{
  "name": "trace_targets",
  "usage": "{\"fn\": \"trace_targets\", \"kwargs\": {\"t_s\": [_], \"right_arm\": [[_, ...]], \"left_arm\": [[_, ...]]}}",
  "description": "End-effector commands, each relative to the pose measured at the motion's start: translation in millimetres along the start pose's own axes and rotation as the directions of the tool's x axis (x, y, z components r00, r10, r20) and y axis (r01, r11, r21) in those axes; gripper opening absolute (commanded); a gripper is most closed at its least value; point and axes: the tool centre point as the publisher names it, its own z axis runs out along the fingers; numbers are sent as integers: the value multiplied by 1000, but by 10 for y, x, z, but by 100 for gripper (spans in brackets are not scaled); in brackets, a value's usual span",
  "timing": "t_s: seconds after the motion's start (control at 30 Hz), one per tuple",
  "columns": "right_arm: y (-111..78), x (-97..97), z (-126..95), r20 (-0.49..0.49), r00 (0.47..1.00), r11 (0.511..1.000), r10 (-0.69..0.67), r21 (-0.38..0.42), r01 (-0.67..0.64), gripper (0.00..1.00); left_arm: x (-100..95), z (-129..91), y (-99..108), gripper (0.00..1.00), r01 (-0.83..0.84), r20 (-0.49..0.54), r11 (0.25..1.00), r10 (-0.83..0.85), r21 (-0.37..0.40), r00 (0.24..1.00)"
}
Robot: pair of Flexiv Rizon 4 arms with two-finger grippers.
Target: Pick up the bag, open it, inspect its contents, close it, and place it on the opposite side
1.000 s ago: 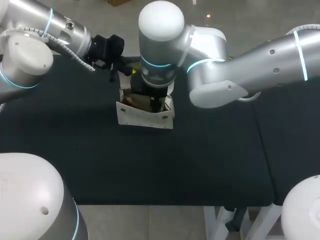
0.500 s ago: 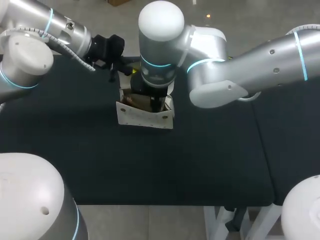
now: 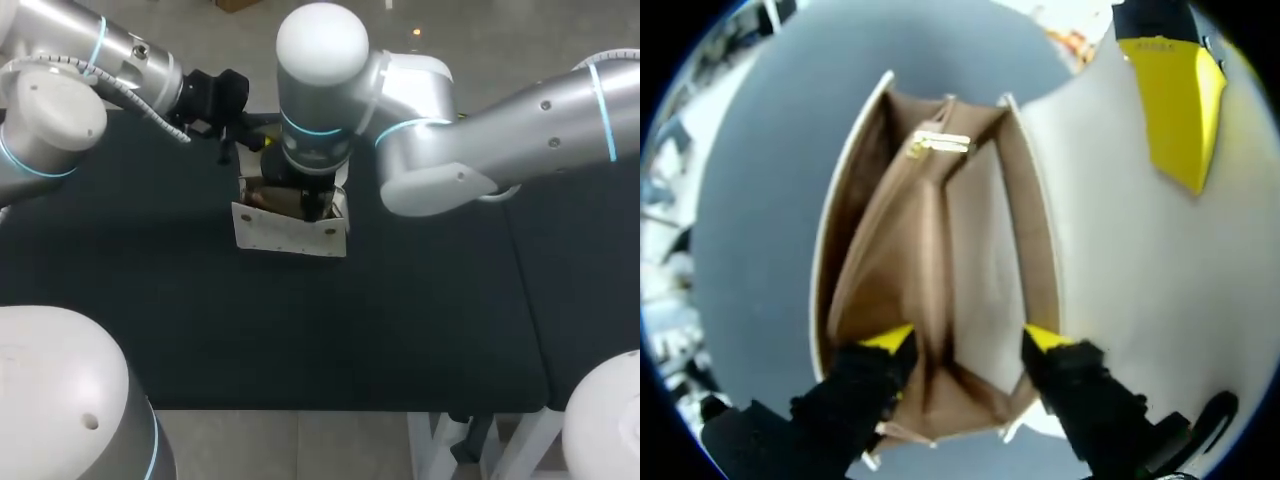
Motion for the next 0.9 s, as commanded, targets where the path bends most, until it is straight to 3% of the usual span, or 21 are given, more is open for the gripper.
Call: {"fn": "trace_targets", "kwargs": {"t_s": [0.03,0.23,0.53,0.9], "right_arm": [[-14,7,-127,42,999,1000,3,-12,-3,35],[-13,-36,-432,133,991,1000,1,-22,2,27],[-51,-18,-867,259,966,999,6,-42,5,28],[-169,161,-1011,339,940,999,30,-49,-14,0]], "left_arm": [[50,-21,-22,0,-3,3,1000,3,4,1000],[127,-73,-97,0,-14,11,1000,14,-6,1000],[149,-60,-67,0,11,-16,1000,-11,-17,1000],[115,213,213,0,-57,-11,998,57,-22,998]]}}
